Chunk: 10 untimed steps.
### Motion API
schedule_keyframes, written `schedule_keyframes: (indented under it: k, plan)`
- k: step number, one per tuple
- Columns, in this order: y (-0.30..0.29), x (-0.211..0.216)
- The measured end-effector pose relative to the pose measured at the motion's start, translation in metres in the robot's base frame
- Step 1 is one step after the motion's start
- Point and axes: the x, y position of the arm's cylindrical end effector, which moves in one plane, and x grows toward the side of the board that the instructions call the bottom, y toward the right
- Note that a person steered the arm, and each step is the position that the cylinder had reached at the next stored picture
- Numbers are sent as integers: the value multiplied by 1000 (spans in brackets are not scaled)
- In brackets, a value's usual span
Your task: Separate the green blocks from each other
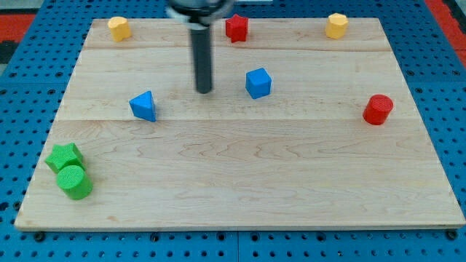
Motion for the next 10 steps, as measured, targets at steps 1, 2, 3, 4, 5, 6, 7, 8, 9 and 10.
schedule_keyframes:
  k: [1, 2, 3, 4, 5, 6, 7, 8, 9, 10]
  plan:
    - [-117, -4]
    - [-140, 50]
    - [-171, 96]
    - [-207, 152]
    - [-195, 191]
    - [-127, 192]
    - [-164, 180]
    - [-184, 187]
    - [-182, 128]
    - [-172, 69]
